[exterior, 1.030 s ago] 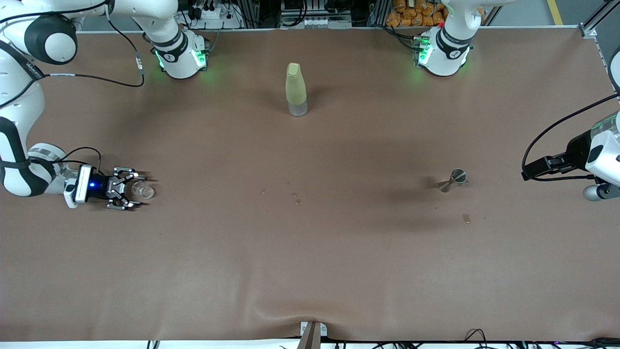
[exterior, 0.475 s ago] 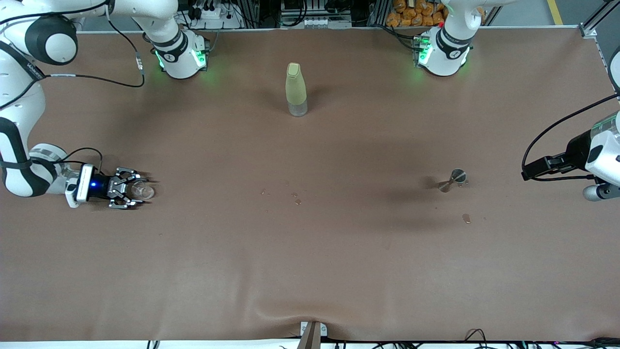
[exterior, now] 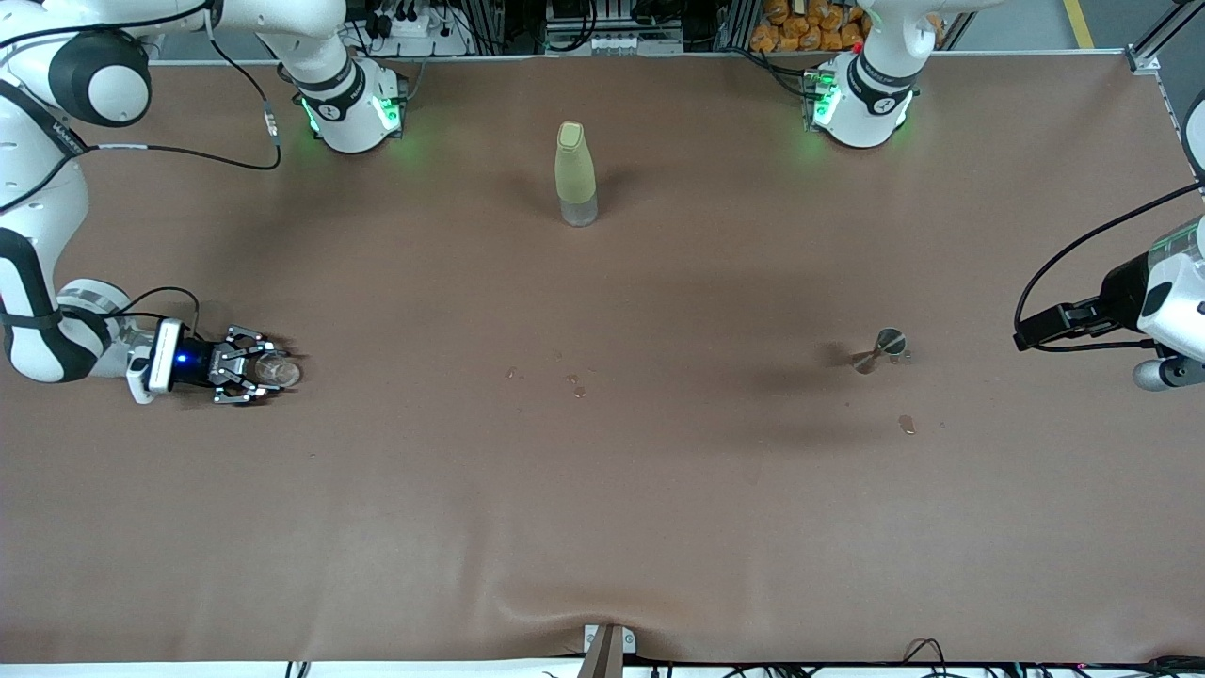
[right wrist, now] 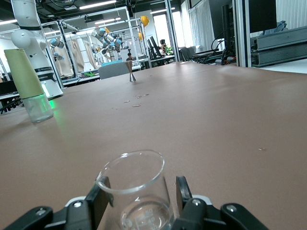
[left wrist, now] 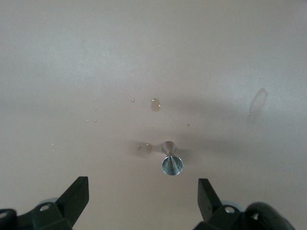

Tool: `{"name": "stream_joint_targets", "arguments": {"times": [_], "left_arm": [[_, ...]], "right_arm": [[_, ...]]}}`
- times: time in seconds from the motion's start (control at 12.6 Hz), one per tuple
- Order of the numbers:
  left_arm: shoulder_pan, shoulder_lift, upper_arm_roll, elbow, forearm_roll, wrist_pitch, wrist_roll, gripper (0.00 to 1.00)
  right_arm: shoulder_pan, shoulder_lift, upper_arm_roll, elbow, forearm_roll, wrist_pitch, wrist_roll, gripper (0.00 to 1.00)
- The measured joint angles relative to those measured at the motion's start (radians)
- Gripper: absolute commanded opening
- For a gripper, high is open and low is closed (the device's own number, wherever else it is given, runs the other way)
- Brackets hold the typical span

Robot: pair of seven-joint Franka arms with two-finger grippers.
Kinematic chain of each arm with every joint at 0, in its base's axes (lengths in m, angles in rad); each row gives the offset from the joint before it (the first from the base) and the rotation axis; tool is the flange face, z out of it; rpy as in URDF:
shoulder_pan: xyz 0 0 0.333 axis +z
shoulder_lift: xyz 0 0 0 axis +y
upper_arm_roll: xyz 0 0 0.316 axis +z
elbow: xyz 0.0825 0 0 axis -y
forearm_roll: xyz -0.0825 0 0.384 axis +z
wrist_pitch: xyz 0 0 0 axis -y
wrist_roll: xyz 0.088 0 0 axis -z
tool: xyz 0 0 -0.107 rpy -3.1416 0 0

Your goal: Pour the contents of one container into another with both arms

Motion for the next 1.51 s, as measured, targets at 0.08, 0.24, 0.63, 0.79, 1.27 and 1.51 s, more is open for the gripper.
{"name": "stream_joint_targets", "arguments": {"times": [0.08, 0.24, 0.63, 0.79, 1.27, 1.51], "left_arm": [[0.0, 0.0, 0.0, 0.0, 0.0, 0.0, 0.0, 1.0], [0.0, 0.0, 0.0, 0.0, 0.0, 0.0, 0.001, 1.0], [0.028, 0.004, 0.004, -0.001, -0.002, 0.0, 0.121, 1.0], [0.048, 0.005, 0.005, -0.002, -0.011, 0.0, 0.18, 1.0], [0.194, 0.013, 0.008, -0.04, -0.203, -0.006, 0.605, 1.0], [0.274, 0.046, 0.009, -0.055, -0.292, -0.006, 0.832, 1.0]], "right_arm": [[0.0, 0.0, -0.001, 0.003, 0.0, 0.0, 0.0, 0.65], [-0.001, 0.0, -0.001, 0.006, 0.0, 0.0, 0.0, 0.62], [-0.001, 0.001, -0.002, 0.006, 0.0, -0.006, 0.0, 0.31], [-0.001, 0.001, -0.002, 0.006, 0.0, -0.021, 0.0, 0.28], [0.0, -0.008, 0.039, 0.042, 0.005, -0.078, 0.034, 0.28], [0.006, -0.033, 0.095, 0.07, 0.006, -0.078, 0.117, 0.28]]}}
